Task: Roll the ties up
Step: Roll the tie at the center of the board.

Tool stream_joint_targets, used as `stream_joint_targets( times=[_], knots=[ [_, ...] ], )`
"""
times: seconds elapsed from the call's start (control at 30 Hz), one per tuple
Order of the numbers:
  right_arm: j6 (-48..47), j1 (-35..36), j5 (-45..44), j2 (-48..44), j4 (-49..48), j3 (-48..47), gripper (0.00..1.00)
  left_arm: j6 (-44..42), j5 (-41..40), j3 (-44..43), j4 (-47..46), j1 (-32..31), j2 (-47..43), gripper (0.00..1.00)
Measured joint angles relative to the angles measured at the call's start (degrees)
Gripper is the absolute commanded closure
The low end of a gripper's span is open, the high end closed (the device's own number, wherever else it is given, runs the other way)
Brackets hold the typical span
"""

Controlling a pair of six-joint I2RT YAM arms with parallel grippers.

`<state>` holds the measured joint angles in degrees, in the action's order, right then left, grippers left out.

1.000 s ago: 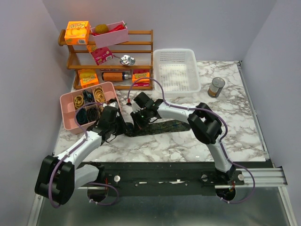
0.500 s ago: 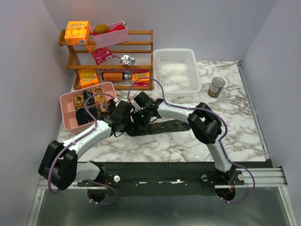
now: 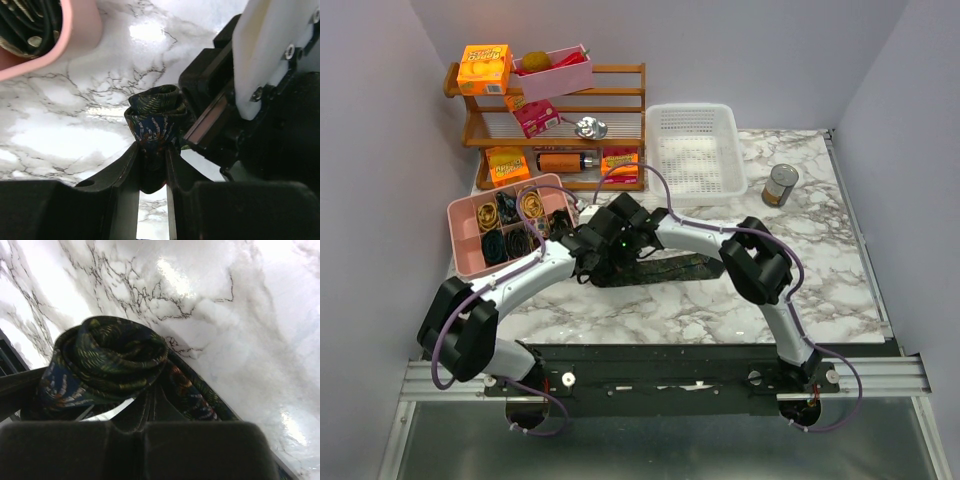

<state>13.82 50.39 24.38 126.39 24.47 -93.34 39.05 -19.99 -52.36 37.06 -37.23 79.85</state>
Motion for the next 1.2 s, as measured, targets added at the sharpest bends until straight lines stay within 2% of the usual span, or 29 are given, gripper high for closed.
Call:
stream_joint_targets(
  times=[0.37,0.6,0.73,0.93,1.03,1.2],
  knots=[
    [0.7,-1.6,-1.3,-4.7,-0.4,4.0,0.99,0.7,-5.0,-1.3,5.6,-1.9,1.5,0.72],
    [1.3,-8.6,-1.6,-12.2,-2.3,9.3,0.99,0.9,-6.4,-1.9,8.0,-3.0,3.3,0.7],
    [1.4,-13.0,-2.1,-14.8,-3.0,11.9,0.99,1.3,-7.8,-4.7,9.8,-4.6,6.8,0.68],
    [1.3,-14.7,-2.6,-15.5,-3.5,14.0,0.99,2.3,-10.5,-8.9,12.4,-8.4,13.4,0.64],
    [1.3,-14.7,-2.5,-15.5,-3.6,14.3,0.99,2.6,-11.0,-10.2,12.7,-10.1,15.8,0.6],
    [1.4,-14.7,-2.5,-15.5,-3.9,14.4,0.99,2.9,-10.4,-10.6,12.0,-11.4,17.5,0.43]
  ],
)
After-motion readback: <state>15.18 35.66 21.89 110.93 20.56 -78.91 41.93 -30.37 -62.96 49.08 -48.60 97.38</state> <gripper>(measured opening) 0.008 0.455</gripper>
